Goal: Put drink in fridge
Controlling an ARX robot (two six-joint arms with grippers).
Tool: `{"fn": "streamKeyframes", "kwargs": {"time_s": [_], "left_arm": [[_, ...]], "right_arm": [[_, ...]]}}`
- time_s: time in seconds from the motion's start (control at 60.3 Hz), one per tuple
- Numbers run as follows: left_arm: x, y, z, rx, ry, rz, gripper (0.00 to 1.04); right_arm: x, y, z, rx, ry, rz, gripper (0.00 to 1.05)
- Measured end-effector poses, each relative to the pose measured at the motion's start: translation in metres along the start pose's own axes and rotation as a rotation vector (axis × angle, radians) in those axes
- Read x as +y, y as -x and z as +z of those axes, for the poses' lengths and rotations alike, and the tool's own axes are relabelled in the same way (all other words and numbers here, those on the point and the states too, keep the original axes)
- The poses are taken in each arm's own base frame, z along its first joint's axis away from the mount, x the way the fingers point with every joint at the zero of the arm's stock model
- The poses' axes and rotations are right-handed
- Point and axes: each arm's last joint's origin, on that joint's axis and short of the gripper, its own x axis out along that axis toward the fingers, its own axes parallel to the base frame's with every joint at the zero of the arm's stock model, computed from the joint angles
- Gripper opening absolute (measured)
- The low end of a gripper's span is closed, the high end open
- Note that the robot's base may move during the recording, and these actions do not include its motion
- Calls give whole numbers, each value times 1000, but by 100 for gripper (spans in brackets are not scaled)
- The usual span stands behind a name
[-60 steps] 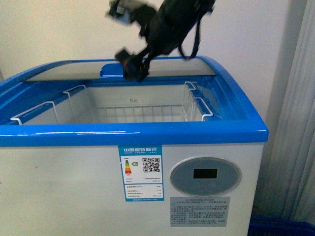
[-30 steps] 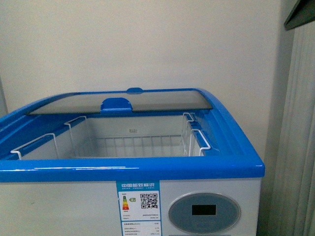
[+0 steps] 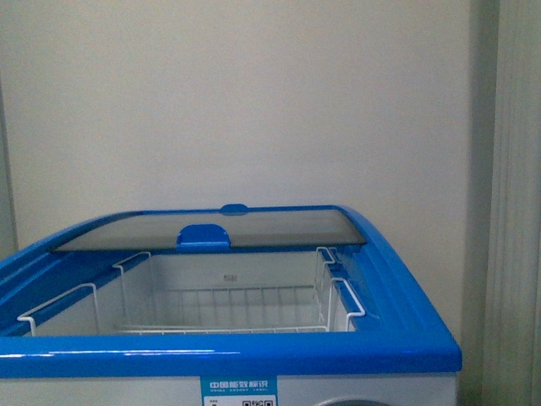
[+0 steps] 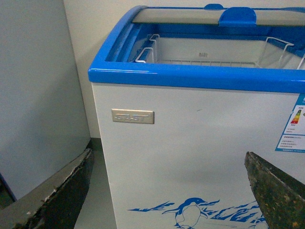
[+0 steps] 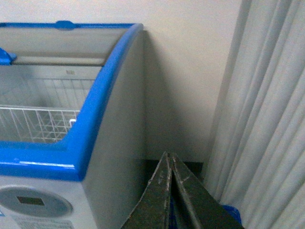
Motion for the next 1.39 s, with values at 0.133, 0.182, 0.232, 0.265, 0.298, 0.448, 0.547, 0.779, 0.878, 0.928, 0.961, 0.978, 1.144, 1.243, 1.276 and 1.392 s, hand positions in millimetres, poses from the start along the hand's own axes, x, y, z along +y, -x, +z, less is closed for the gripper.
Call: {"fn": "streamKeyframes", "kwargs": {"time_s": [0.133, 0.182, 0.232, 0.265, 0.298, 0.448, 0.547, 0.779, 0.878, 0.928, 0.961, 0.978, 1.144, 1.243, 1.276, 1.392], "left_arm": [[0, 0, 0, 0, 0, 0, 97], [0, 0, 0, 0, 0, 0, 97], [0, 0, 0, 0, 0, 0, 97], [0, 0, 0, 0, 0, 0, 97], [0, 0, 0, 0, 0, 0, 97], [0, 0, 0, 0, 0, 0, 97], [0, 0, 0, 0, 0, 0, 97], [0, 0, 0, 0, 0, 0, 97], [0, 0, 0, 0, 0, 0, 97], [0, 0, 0, 0, 0, 0, 97], [0, 0, 0, 0, 0, 0, 97], [0, 0, 0, 0, 0, 0, 97], [0, 0, 0, 0, 0, 0, 97], [0, 0, 0, 0, 0, 0, 97], [0, 0, 0, 0, 0, 0, 97], [0, 0, 0, 0, 0, 0, 97]], "right_arm": [[0, 15, -25, 14, -2, 1, 3], [0, 18, -29, 15, -2, 2, 3], [0, 22, -34, 15, -2, 4, 3], [0, 24, -37, 14, -2, 4, 3], [0, 27, -40, 14, -2, 4, 3], [0, 37, -53, 16, -2, 4, 3], [1, 44, -61, 10, -2, 4, 3], [1, 57, -72, 4, -2, 4, 3], [1, 60, -77, 11, -2, 4, 3], [1, 62, -79, 13, -2, 4, 3], [1, 64, -79, 11, -2, 4, 3], [1, 65, -80, 10, -2, 4, 3], [1, 72, -86, 11, -2, 4, 3], [1, 74, -88, -8, -2, 3, 3], [1, 74, -88, -10, -2, 3, 3], [1, 78, -88, -14, -2, 4, 3]]}}
